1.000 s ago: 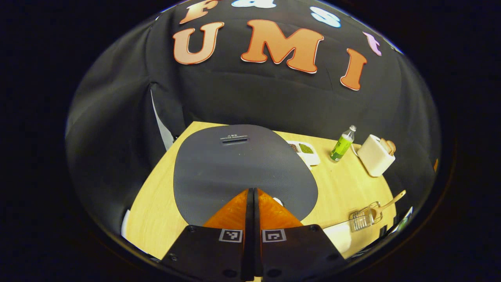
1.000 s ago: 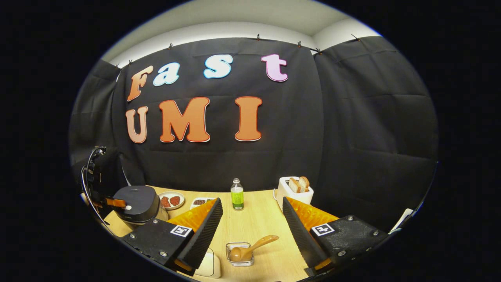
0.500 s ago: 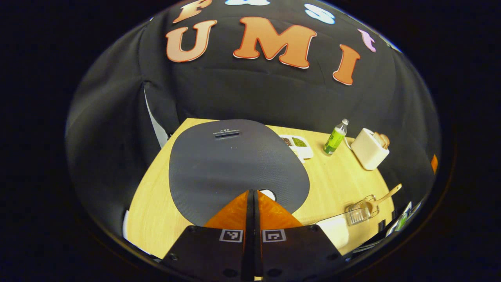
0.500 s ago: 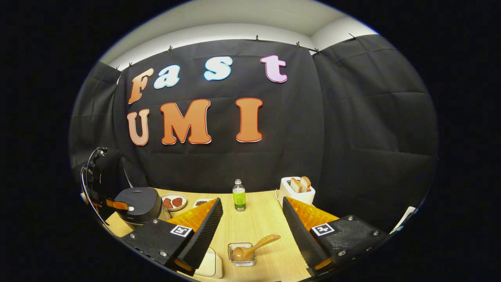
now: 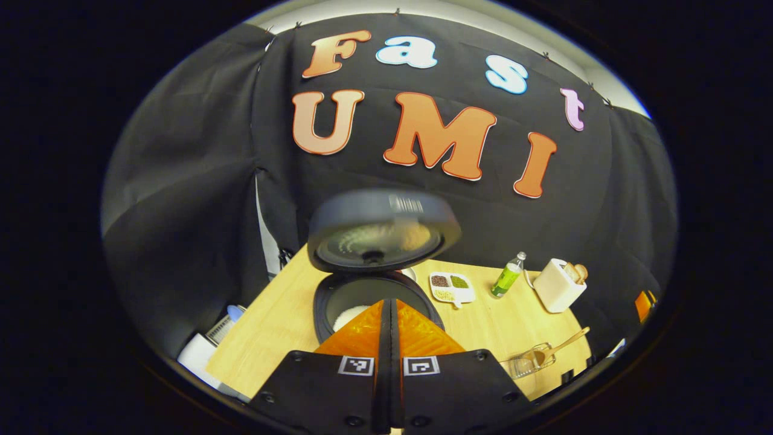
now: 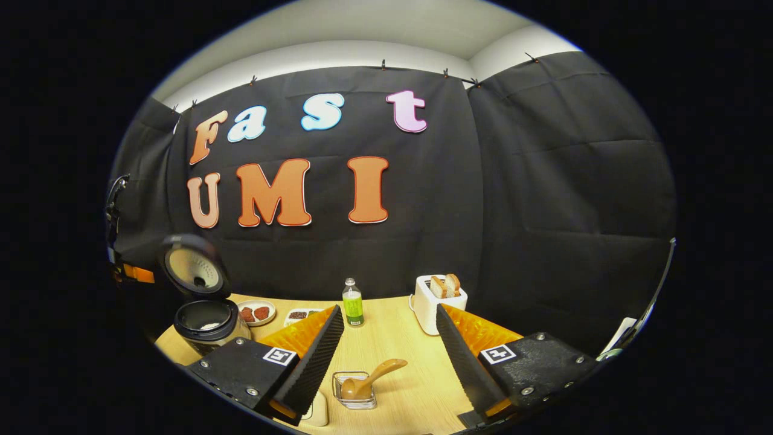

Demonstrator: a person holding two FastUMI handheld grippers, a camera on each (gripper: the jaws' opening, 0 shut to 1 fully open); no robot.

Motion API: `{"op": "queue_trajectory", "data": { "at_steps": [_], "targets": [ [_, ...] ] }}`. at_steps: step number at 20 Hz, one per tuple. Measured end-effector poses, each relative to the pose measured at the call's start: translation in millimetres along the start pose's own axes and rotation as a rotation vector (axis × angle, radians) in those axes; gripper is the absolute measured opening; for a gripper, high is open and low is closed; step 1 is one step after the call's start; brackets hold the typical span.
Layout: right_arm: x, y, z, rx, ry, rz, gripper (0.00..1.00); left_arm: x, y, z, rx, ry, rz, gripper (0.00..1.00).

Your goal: Close the left gripper, press the button to open the rice cooker; take a wooden spoon from the chopstick holder with the right hand, scoop a spoonful of rice and pour it into the rice cooker, then put the wooden spoon back into the chopstick holder.

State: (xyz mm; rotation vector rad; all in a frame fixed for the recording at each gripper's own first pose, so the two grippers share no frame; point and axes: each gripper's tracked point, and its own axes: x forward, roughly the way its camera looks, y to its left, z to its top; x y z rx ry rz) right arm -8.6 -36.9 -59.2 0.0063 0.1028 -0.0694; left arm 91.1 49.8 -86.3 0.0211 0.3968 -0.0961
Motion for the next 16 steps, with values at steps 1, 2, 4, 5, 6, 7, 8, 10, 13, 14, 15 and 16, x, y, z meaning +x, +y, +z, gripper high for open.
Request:
{"op": "queue_trajectory", "data": {
  "at_steps": [1, 2, 4, 5, 6, 7, 8, 10, 13, 14, 15, 16],
  "targets": [
    [1, -3, -4, 0.008, 0.006, -0.002, 0.95, -4, -5, 0, 0.016, -0.007, -0.001, 0.06],
    [2, -5, -10, 0.016, 0.013, 0.0, 0.95, -8, -10, 2, 0.019, -0.013, -0.01, 0.04],
    [6, -9, -22, 0.039, 0.032, 0.0, 0.95, -16, -16, 9, 0.007, -0.038, -0.019, 0.04],
    [9, -12, -29, 0.051, 0.042, 0.0, 0.95, -21, -17, 14, -0.005, -0.057, -0.02, 0.07],
    [12, -13, -37, 0.061, 0.056, -0.001, 0.95, -28, -18, 22, -0.013, -0.082, -0.017, 0.01],
    [16, -14, -45, 0.07, 0.068, 0.0, 0.95, -37, -16, 32, -0.016, -0.116, -0.009, 0.04],
    [20, -15, -52, 0.078, 0.08, 0.005, 0.95, -43, -13, 42, -0.017, -0.154, 0.003, 0.04],
    [30, -14, -64, 0.096, 0.098, 0.013, 0.95, -60, -8, 63, -0.022, -0.218, 0.036, 0.05],
    [48, -12, -90, 0.14, 0.152, 0.027, 0.95, -81, -6, 83, -0.042, -0.28, 0.051, 0.09],
    [53, -10, -100, 0.163, 0.177, 0.033, 0.95, -88, -6, 89, -0.049, -0.292, 0.057, 0.16],
    [57, -8, -109, 0.193, 0.199, 0.039, 0.95, -92, -5, 93, -0.052, -0.301, 0.057, 0.39],
    [61, -6, -120, 0.223, 0.223, 0.041, 0.95, -98, -4, 95, -0.052, -0.308, 0.066, 0.41]
  ]
}}
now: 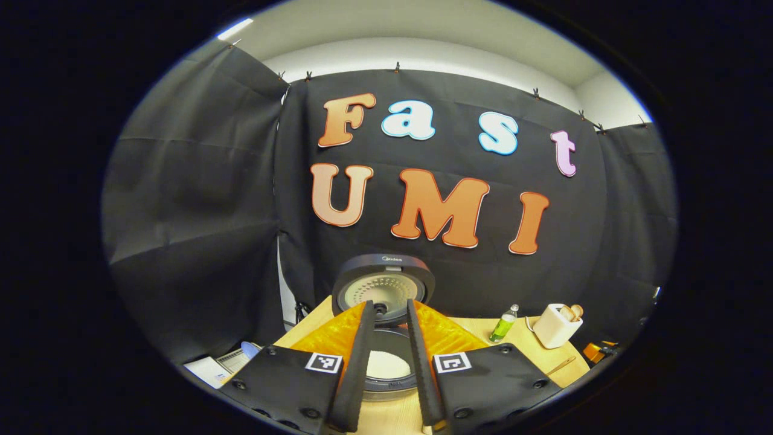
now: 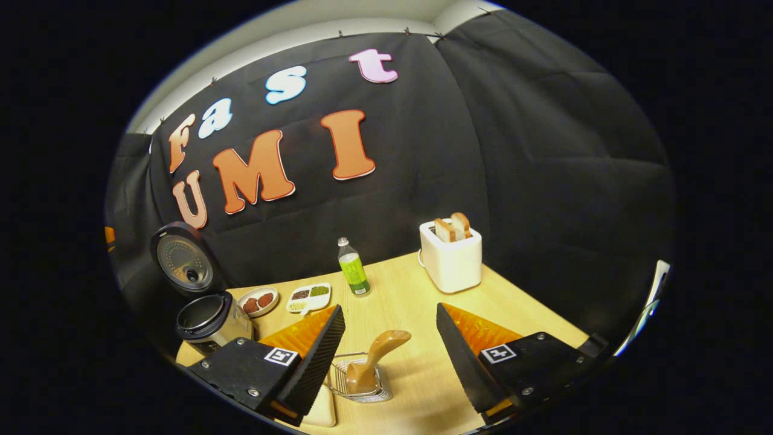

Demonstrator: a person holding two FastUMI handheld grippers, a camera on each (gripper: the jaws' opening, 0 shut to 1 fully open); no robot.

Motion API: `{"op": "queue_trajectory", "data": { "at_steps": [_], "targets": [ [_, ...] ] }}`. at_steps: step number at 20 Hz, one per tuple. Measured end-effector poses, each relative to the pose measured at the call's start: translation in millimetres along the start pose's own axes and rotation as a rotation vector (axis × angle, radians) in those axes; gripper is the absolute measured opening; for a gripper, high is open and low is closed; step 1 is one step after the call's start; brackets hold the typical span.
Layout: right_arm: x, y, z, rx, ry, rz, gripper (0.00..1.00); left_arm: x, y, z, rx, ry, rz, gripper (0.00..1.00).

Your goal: Close the left gripper, press the button to open the rice cooker; take a wooden spoon from the chopstick holder with the right hand, scoop a spoonful of rice and pour it into the rice cooker, then put the wooden spoon back into the chopstick holder.

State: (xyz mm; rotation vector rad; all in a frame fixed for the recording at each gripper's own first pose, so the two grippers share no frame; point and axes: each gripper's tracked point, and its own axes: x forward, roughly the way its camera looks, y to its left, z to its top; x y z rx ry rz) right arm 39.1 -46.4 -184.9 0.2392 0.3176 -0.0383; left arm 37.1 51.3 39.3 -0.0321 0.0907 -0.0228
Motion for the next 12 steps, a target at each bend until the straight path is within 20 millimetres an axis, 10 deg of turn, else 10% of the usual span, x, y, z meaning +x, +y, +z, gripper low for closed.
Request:
{"op": "queue_trajectory", "data": {
  "at_steps": [2, 5, 12],
  "targets": [
    [12, 1, -18, 0.056, 0.05, 0.01, 0.95, -7, 7, 0, 0.008, 0.0, 0.025, 0.4],
    [24, 6, -39, 0.114, 0.111, 0.028, 0.94, -10, 29, 8, 0.031, -0.021, 0.089, 0.87],
    [46, 5, -65, 0.25, 0.193, 0.039, 0.7, -25, 60, 8, 0.035, -0.042, 0.19, 0.93]
  ]
}}
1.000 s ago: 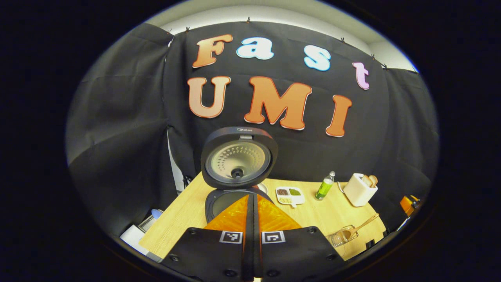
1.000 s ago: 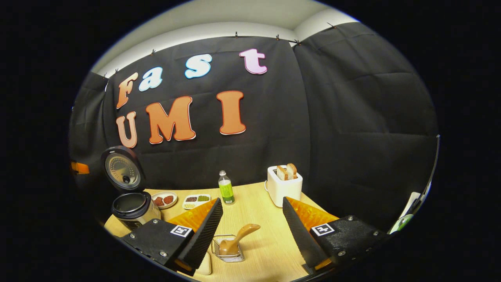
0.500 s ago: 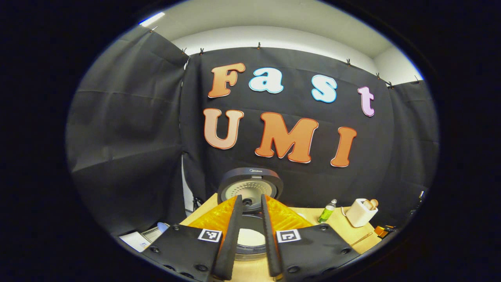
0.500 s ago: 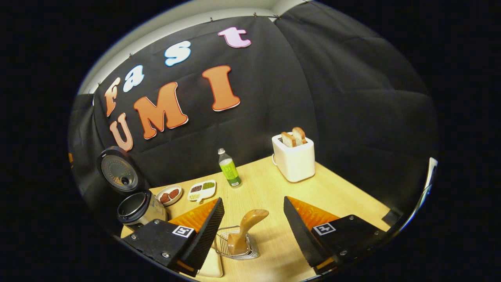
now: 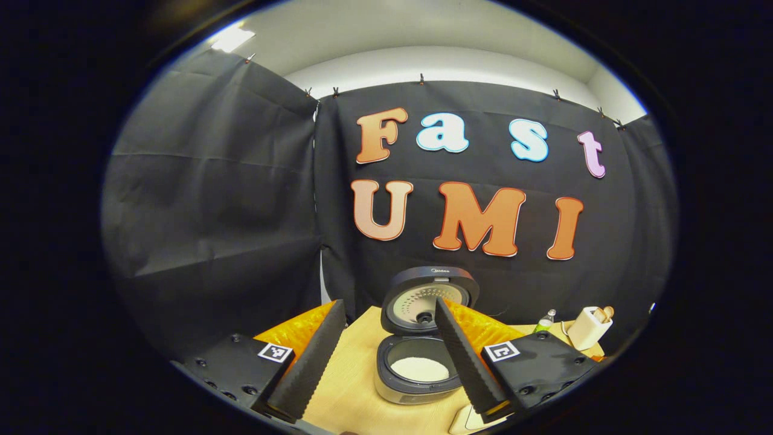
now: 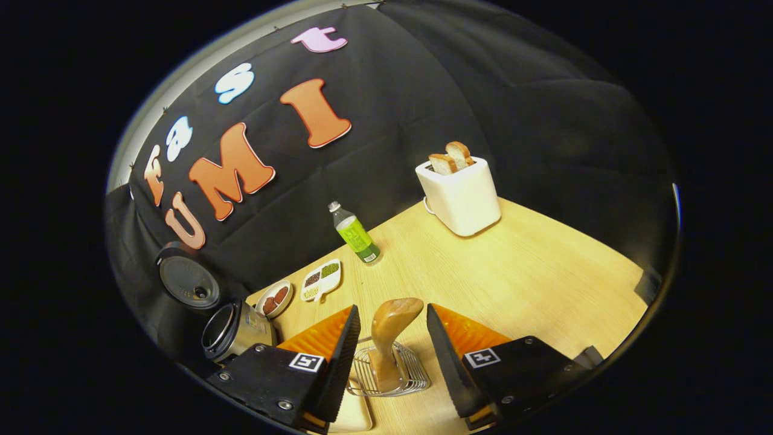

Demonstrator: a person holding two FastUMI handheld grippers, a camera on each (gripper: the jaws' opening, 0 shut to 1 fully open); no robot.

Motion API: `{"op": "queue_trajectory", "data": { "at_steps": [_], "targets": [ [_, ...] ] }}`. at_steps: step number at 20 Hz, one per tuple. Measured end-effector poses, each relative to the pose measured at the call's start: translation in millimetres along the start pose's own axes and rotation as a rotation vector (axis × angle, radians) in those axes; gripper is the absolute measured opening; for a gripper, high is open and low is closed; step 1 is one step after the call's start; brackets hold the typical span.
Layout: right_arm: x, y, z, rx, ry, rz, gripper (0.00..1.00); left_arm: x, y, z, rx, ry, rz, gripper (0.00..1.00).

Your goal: Close the left gripper, press the button to open the rice cooker; take a wooden spoon from the chopstick holder with the right hand, scoop a spoonful of rice and pour it into the rice cooker, then put the wooden spoon back into the chopstick holder.

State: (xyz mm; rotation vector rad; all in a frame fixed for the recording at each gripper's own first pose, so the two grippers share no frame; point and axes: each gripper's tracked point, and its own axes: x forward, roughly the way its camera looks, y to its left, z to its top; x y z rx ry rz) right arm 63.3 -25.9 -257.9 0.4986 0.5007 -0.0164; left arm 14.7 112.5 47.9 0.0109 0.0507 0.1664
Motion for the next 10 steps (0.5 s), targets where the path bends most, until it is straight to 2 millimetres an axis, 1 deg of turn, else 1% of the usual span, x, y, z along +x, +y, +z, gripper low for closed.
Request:
{"op": "queue_trajectory", "data": {
  "at_steps": [3, 4, 5, 6, 7, 8, 10],
  "targets": [
    [9, 0, -5, 0.077, 0.031, 0.019, 0.7, -1, 13, -7, 0.015, 0.02, 0.037, 0.95],
    [9, 3, -4, 0.11, 0.033, 0.033, 0.66, -1, 16, -8, 0.021, 0.026, 0.046, 0.96],
    [12, 5, -2, 0.147, 0.035, 0.044, 0.61, -1, 17, -9, 0.027, 0.029, 0.052, 0.97],
    [15, 6, -2, 0.181, 0.039, 0.059, 0.52, -1, 18, -10, 0.029, 0.031, 0.057, 0.97],
    [16, 8, -4, 0.21, 0.045, 0.074, 0.48, -2, 19, -11, 0.03, 0.033, 0.06, 0.97],
    [16, 11, -4, 0.241, 0.047, 0.09, 0.41, -1, 19, -12, 0.03, 0.036, 0.063, 0.98],
    [18, 11, -6, 0.277, 0.047, 0.084, 0.31, -2, 19, -14, 0.029, 0.044, 0.065, 0.98]
  ]
}}
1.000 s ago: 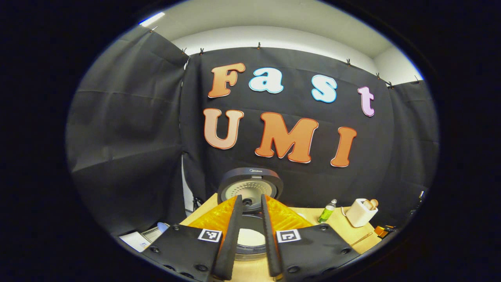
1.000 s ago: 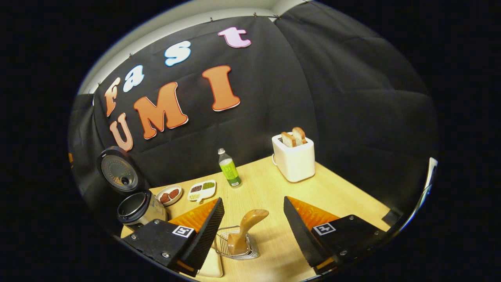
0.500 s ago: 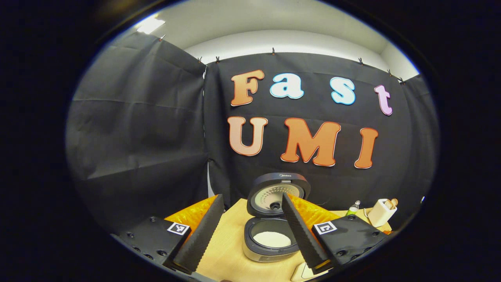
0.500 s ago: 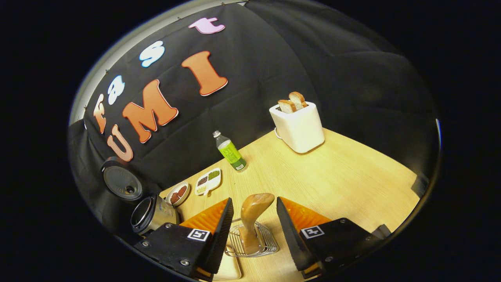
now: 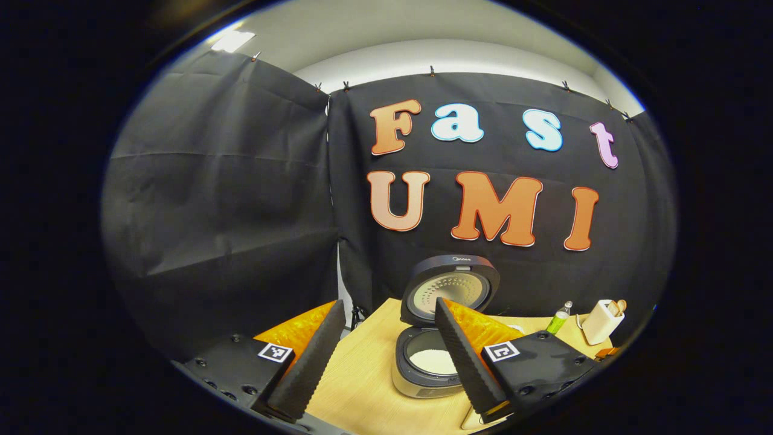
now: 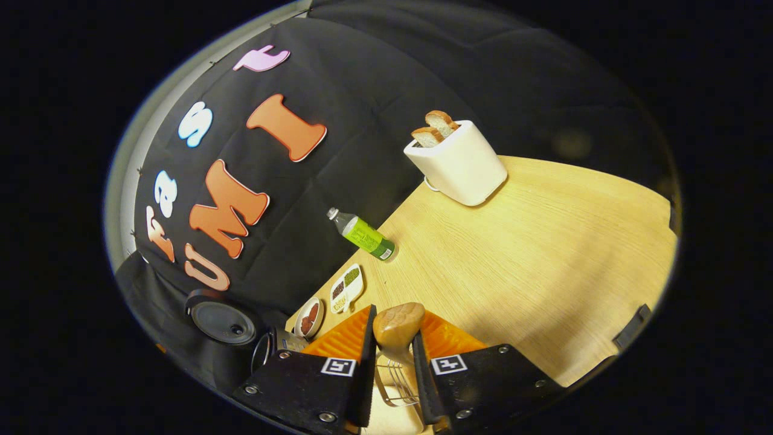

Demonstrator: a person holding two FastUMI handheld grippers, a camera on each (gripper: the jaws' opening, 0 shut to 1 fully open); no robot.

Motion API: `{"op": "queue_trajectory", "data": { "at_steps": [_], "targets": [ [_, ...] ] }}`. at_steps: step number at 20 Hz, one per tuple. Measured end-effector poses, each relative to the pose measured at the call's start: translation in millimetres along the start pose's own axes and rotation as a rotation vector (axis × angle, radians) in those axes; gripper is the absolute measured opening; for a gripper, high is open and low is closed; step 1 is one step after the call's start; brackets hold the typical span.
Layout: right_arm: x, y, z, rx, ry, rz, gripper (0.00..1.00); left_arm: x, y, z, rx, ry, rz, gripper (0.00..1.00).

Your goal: Close the left gripper, press the button to open the rice cooker; take a wooden spoon from the chopstick holder with the right hand, scoop a spoonful of rice and pour it into the rice cooker, then put the wooden spoon back into the chopstick holder.

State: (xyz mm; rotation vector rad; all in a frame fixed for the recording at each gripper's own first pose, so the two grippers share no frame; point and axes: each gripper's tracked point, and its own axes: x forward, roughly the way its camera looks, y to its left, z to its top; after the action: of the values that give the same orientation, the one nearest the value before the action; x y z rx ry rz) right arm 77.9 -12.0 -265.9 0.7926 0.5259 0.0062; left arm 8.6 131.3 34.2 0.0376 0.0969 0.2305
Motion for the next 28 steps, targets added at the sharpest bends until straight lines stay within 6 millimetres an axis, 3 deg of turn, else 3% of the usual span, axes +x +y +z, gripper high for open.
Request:
{"op": "queue_trajectory", "data": {
  "at_steps": [5, 9, 17, 19, 23, 28],
  "targets": [
    [1, 1, -1, 0.015, 0.018, -0.024, 0.24, 0, 5, -3, 0.012, 0.01, -0.002, 1.0],
    [-5, 14, 9, -0.047, -0.022, -0.022, 0.2, 1, 13, -5, -0.014, 0.017, -0.016, 0.97],
    [-50, 81, 37, -0.11, -0.127, 0.014, 0.2, 14, 37, -7, -0.023, 0.015, -0.05, 1.0],
    [-67, 101, 35, -0.123, -0.149, 0.035, 0.15, 20, 43, -6, -0.036, 0.014, -0.064, 1.0],
    [-89, 140, 14, -0.169, -0.18, 0.092, 0.15, 39, 53, -6, -0.05, 0.018, -0.101, 0.97],
    [-94, 166, -33, -0.259, -0.183, 0.103, 0.15, 60, 63, -3, -0.029, 0.016, -0.154, 1.0]
  ]
}}
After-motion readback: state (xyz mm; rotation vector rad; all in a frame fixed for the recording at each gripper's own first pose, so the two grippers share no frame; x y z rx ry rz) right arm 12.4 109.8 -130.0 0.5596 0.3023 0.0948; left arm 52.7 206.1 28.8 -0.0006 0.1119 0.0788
